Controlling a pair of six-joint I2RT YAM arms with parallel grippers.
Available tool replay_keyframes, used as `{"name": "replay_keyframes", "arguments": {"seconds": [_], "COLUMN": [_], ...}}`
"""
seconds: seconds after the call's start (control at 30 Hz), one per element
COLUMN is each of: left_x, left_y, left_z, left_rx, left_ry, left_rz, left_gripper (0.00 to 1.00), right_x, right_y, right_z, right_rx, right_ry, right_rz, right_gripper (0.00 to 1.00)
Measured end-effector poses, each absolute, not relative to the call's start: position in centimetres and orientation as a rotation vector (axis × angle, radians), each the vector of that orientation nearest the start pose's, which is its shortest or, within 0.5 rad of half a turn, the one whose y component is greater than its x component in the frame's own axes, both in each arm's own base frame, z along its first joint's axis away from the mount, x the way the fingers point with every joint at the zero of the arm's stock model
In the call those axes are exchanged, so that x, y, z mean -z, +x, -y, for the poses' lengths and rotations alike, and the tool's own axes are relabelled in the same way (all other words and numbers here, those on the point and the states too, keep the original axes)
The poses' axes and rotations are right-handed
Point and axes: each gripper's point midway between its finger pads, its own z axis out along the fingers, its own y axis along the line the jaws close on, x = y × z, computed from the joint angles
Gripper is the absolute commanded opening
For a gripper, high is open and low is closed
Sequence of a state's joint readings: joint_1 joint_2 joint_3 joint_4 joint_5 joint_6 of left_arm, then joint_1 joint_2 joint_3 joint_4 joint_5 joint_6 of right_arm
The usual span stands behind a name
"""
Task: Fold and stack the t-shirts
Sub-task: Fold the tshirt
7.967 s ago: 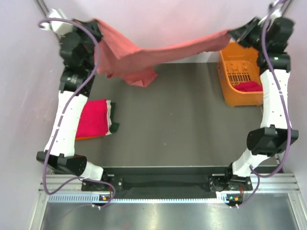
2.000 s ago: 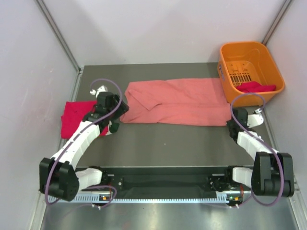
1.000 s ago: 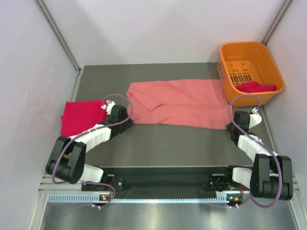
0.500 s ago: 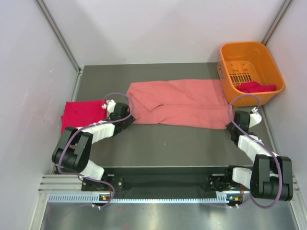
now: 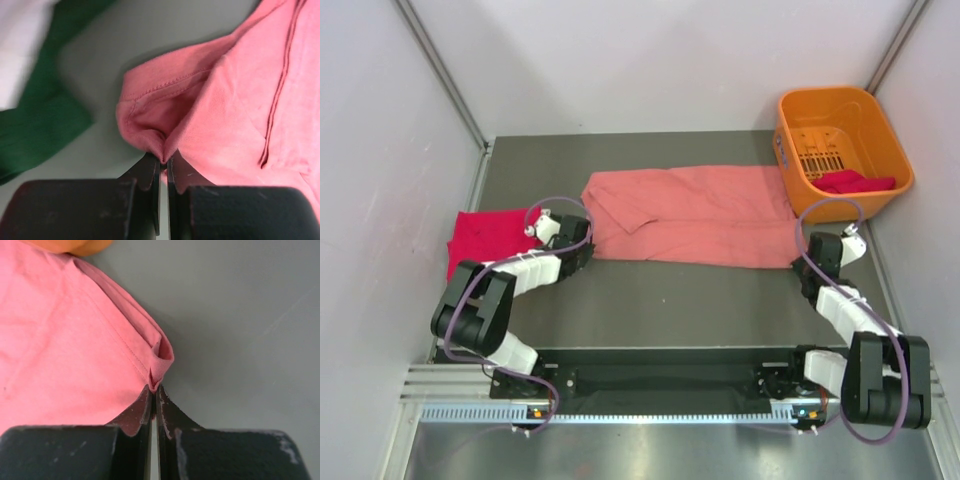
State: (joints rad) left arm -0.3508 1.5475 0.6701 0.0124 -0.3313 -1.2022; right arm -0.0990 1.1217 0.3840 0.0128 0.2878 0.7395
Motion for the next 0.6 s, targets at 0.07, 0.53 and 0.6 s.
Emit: {"name": "replay_keyframes", "arguments": {"seconds": [0.07, 0.53, 0.6], "left_x": [-2.7, -9.0, -10.8], "left_y": [34.7, 33.3, 33.9], "left_z": [10.0, 8.2, 8.0], "left_rx": [0.283, 0.207, 0.205], "left_ry": [-1.131, -1.07, -1.063], "left_rz": [-2.124, -2.114, -2.113], "left_gripper": [0.0, 0.0, 0.0], "right_x": [-4.7, -12.1, -13.7], "right_y": [29.0, 29.2, 29.6], "right_z": [5.0, 3.3, 3.3], "right_rx": [-0.012, -0.068, -0.08], "right_ry": [1.033, 0.952, 0.948], "right_rz": [-1.995, -1.922, -1.904], "right_gripper": [0.0, 0.0, 0.0]}}
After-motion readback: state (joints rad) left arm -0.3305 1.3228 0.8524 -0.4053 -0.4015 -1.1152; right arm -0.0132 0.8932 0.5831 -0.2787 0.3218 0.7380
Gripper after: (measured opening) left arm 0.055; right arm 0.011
